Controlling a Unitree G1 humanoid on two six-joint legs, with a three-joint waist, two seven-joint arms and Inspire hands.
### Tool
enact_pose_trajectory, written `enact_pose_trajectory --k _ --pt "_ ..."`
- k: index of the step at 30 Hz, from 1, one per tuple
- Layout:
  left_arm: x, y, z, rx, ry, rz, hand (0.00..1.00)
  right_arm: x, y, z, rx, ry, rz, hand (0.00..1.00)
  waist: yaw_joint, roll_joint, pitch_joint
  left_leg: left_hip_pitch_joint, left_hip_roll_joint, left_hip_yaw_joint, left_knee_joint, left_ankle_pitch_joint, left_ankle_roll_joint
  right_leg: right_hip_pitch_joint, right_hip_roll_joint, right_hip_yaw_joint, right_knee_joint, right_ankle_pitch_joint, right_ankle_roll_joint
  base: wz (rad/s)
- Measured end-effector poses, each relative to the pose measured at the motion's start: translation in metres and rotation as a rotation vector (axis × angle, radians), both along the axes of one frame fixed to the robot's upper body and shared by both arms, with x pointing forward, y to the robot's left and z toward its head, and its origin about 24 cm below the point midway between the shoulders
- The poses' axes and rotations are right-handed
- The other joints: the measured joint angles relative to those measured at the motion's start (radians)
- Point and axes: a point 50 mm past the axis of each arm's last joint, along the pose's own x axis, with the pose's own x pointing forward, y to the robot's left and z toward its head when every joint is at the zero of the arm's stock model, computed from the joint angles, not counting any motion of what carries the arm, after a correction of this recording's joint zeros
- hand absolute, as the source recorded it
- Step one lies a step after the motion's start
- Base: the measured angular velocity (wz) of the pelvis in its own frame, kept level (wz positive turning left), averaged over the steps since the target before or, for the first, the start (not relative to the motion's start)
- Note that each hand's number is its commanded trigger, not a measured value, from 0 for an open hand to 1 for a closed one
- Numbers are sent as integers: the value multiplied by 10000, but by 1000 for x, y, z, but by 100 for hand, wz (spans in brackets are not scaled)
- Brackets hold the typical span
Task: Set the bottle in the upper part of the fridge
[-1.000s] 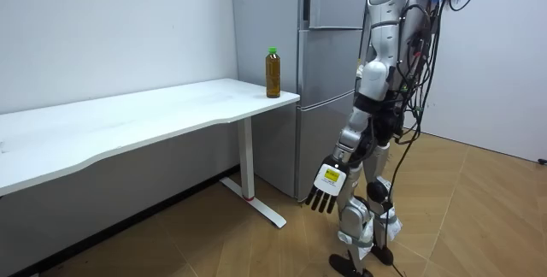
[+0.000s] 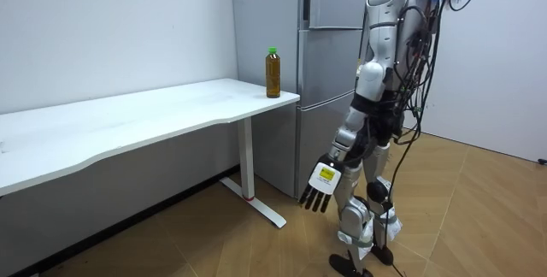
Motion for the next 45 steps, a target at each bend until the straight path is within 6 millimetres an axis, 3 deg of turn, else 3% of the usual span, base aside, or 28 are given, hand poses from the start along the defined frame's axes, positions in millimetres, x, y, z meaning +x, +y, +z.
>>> enact_pose_trajectory --k 8,12,17,23,31,37,45 --pt "13 24 10 1263 -717 2083 0 -4 -11 2 -365 61 -312 0 50 294 -8 27 -7 -33 61 -16 27 -7 -24 47 111 -2 3 0" --pt "37 40 25 1926 -2308 3038 0 -6 -21 5 -624 -61 -691 0 149 463 9 35 -13 -39 88 -26 44 -8 -117 -26 143 -17 22 2" --pt "54 48 35 2375 -3245 4127 0 -10 -22 5 -687 -133 -787 0 163 502 8 81 -17 -38 86 -26 46 54 -132 -106 151 -17 21 -1" --pt "86 59 61 3225 -4865 4766 0 -8 -22 5 -700 -244 -824 0 236 495 -1 7 -20 -36 124 -25 48 -98 -98 -96 308 -33 14 0" --pt "125 70 112 3958 -7553 5535 0 -1 -23 8 -902 -678 -770 0 226 490 -39 0 -26 -41 125 -26 46 -87 -77 1 299 -67 10 0" --pt "149 78 175 4694 -10362 5949 0 -5 -21 7 -863 -675 -758 0 447 436 -40 120 -19 3 95 -36 42 -63 -51 95 293 -67 11 -3" --pt "163 69 238 5726 -13096 4840 0 -8 -13 6 -685 -688 -807 0 276 438 6 7 -17 -102 177 -90 46 -28 -64 -20 297 -66 14 4"
